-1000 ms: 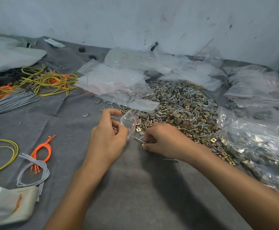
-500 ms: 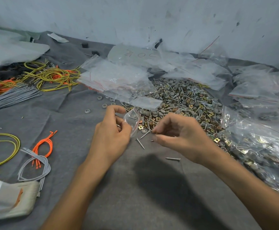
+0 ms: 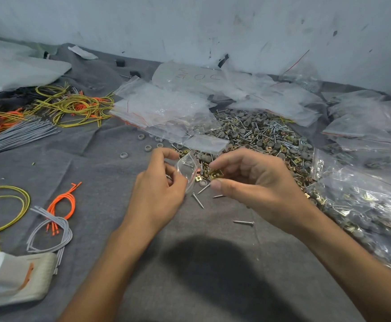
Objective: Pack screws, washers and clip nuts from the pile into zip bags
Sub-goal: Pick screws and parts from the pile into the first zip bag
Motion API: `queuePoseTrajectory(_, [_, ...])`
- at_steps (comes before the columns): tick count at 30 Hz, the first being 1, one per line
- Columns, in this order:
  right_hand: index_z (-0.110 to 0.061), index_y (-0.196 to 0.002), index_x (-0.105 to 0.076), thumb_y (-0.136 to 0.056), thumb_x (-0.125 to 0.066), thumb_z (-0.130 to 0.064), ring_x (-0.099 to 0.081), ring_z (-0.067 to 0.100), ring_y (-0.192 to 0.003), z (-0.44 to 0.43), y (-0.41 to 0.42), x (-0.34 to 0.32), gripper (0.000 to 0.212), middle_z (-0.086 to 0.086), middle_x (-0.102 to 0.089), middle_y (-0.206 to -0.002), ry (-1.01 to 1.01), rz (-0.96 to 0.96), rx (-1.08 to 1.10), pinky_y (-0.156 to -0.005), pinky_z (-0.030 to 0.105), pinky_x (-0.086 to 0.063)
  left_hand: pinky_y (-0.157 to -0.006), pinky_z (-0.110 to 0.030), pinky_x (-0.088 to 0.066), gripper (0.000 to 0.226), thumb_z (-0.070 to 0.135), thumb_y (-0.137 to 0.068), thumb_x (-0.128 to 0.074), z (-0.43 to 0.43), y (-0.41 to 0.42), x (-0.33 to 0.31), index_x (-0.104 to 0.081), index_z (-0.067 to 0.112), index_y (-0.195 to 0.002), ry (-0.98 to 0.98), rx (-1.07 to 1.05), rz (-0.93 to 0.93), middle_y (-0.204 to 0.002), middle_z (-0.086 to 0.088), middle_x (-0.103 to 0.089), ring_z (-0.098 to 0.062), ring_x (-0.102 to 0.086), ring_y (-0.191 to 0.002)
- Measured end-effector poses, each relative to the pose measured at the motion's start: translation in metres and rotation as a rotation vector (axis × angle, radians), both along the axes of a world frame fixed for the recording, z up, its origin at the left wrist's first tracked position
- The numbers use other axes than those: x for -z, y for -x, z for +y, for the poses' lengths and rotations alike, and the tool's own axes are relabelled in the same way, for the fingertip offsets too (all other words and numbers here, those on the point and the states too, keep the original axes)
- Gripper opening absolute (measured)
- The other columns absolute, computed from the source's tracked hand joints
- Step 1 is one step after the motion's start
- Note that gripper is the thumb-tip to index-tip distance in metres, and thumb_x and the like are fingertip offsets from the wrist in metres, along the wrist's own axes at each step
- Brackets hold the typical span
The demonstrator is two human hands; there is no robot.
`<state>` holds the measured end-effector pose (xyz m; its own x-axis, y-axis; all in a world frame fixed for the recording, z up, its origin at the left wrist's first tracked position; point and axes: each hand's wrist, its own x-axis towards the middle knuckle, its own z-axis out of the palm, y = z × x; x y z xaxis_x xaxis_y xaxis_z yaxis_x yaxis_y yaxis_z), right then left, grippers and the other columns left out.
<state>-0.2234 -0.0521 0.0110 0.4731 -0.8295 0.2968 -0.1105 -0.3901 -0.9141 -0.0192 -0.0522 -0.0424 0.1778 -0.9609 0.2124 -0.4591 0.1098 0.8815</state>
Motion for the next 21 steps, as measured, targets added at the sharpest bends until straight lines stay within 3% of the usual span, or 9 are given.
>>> queuePoseTrajectory(5, [-0.015,-0.107,-0.073,-0.086,-0.078,-0.016,-0.071,0.018,-0.075,-0.009,-0.008,0.008,0.022,0.007,-0.076,-0.086,-0.067,0.064,0.047,-0.070,0.032,-0.062,-0.066,-0.051,-0.056,0.037,0.016,-0.088,-0.062,0.001,0.001,-0.001,-0.044,0.045,-0.102,0.006,0.016,-0.006,-0.078,0.011,-0.064,-0.017,-0.067,-0.060])
queuePoseTrajectory(7, [-0.013,-0.107,-0.073,-0.087,-0.078,-0.017,-0.070,0.026,-0.073,-0.020,-0.016,0.012,0.020,0.008,-0.075,-0.084,-0.065,0.178,0.108,-0.069,0.041,-0.062,-0.066,-0.050,-0.057,0.035,0.015,-0.087,-0.062,0.001,0.002,0.000,-0.045,0.042,-0.101,0.016,0.022,-0.005,-0.079,0.012,-0.065,-0.015,-0.066,-0.060])
queuePoseTrajectory(9, [-0.016,-0.107,-0.073,-0.090,-0.076,-0.024,-0.067,0.021,-0.069,-0.033,-0.025,0.016,0.019,0.001,-0.072,-0.076,0.012,0.349,0.183,-0.069,0.047,-0.060,-0.066,-0.050,-0.057,0.034,0.015,-0.087,-0.063,0.002,0.003,0.000,-0.046,0.041,-0.101,0.023,0.022,-0.010,-0.078,0.013,-0.065,-0.014,-0.066,-0.059])
queuePoseTrajectory(11, [-0.022,-0.107,-0.073,-0.092,-0.074,-0.033,-0.056,0.004,-0.058,-0.045,-0.034,0.016,0.019,-0.008,-0.062,-0.065,0.066,0.488,0.210,-0.059,0.038,-0.053,-0.065,-0.050,-0.056,0.035,0.016,-0.087,-0.063,0.003,0.003,0.001,-0.046,0.042,-0.101,0.025,0.029,-0.017,-0.077,0.013,-0.064,-0.014,-0.066,-0.058])
queuePoseTrajectory(13, [-0.026,-0.105,-0.072,-0.092,-0.070,-0.040,-0.051,-0.003,-0.058,-0.053,-0.041,0.012,0.019,-0.013,-0.055,-0.063,0.105,0.651,0.179,-0.057,0.025,-0.042,-0.065,-0.051,-0.056,0.034,0.016,-0.088,-0.062,0.003,0.004,0.001,-0.046,0.042,-0.102,0.024,0.038,-0.022,-0.079,0.013,-0.064,-0.015,-0.066,-0.059])
queuePoseTrajectory(17, [-0.032,-0.108,-0.072,-0.096,-0.061,-0.045,-0.063,0.016,-0.091,-0.061,-0.050,0.003,0.021,-0.009,-0.064,-0.085,0.196,0.977,0.077,-0.081,0.034,-0.052,-0.065,-0.051,-0.057,0.036,0.014,-0.088,-0.061,0.001,0.004,0.002,-0.046,0.042,-0.104,0.022,0.030,-0.037,-0.078,0.013,-0.064,-0.018,-0.067,-0.061])
queuePoseTrajectory(19, [-0.032,-0.117,-0.072,-0.097,-0.061,-0.044,-0.062,0.007,-0.080,-0.061,-0.048,-0.006,0.026,-0.011,-0.064,-0.080,0.197,0.986,0.000,-0.073,0.026,-0.050,-0.066,-0.051,-0.057,0.036,0.015,-0.089,-0.062,0.000,0.003,0.002,-0.046,0.044,-0.104,0.020,0.025,-0.047,-0.078,0.013,-0.064,-0.017,-0.067,-0.062])
queuePoseTrajectory(21, [-0.028,-0.119,-0.072,-0.098,-0.064,-0.037,-0.056,-0.004,-0.058,-0.060,-0.032,-0.020,0.024,-0.017,-0.059,-0.063,0.098,0.834,-0.034,-0.055,0.011,-0.041,-0.067,-0.052,-0.058,0.039,0.016,-0.090,-0.063,-0.001,0.002,0.002,-0.046,0.048,-0.103,0.012,0.026,-0.041,-0.077,0.013,-0.063,-0.018,-0.068,-0.062])
